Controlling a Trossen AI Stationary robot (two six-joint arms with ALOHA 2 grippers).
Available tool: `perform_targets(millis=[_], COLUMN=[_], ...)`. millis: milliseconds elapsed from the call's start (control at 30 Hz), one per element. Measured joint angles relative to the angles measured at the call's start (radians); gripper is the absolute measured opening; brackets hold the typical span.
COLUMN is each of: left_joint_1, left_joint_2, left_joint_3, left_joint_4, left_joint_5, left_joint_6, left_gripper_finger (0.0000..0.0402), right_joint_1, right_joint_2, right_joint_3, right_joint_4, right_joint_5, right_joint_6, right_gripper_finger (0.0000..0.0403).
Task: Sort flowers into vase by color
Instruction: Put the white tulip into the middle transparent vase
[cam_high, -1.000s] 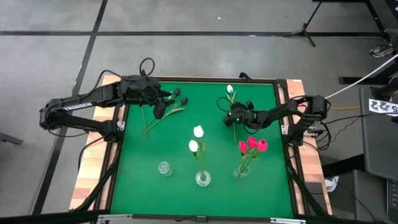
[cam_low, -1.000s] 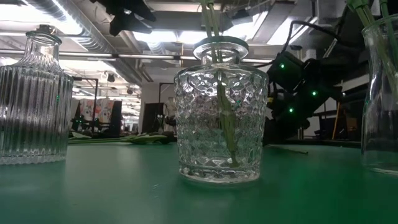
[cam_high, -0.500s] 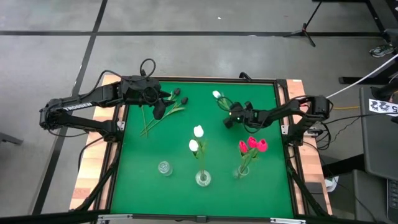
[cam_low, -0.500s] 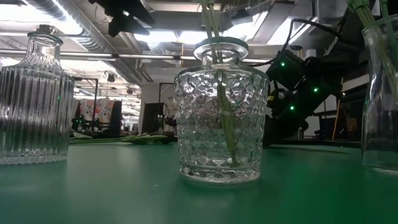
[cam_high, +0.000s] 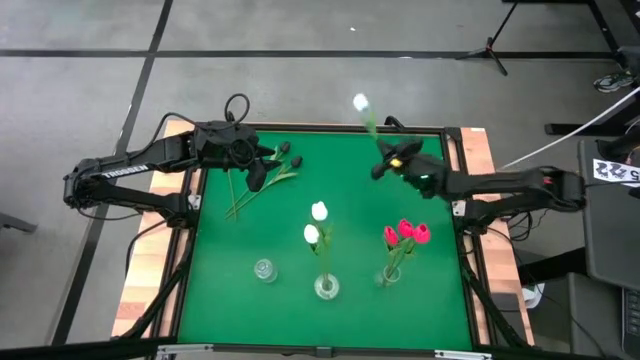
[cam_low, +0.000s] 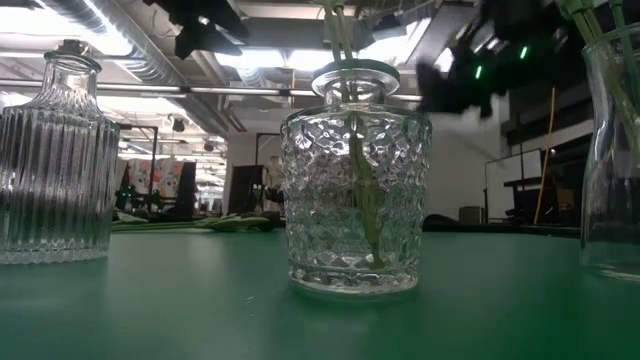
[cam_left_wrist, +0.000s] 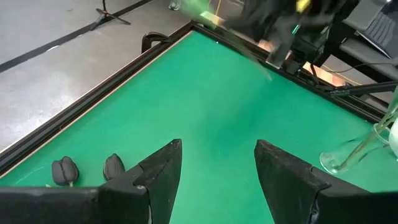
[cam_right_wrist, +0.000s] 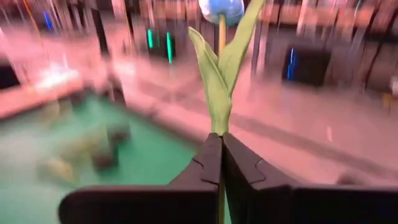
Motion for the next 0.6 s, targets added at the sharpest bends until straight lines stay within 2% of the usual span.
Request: perform_targets(millis=[200,333,467,600], left_joint_1=[0.0,0.0,0.0,0.0], left_joint_2=[0.0,0.0,0.0,0.0], left_joint_3=[0.0,0.0,0.0,0.0], left_joint_4=[0.001,0.001,0.001,0.002], left_joint_5=[0.0,0.0,0.0,0.0], left_joint_6=[0.001,0.01,0.009,0.009], left_gripper_finger=[0.02,0.02,0.02,0.02], right_joint_1=[0.001,0.001,0.01,0.096], right_joint_2=[-0.257,-0.39,-0.445,-0.443], right_joint_3=[0.001,0.033,0.109,0.226], right_joint_4=[0.224,0.25,0.23,0.195], right_joint_5=[0.003,-0.039,-0.15,-0.205], right_joint_6=[-0.246,-0.337,-0.382,-0.475], right_gripper_finger=[0.0002,0.0002,0.0001,0.0001])
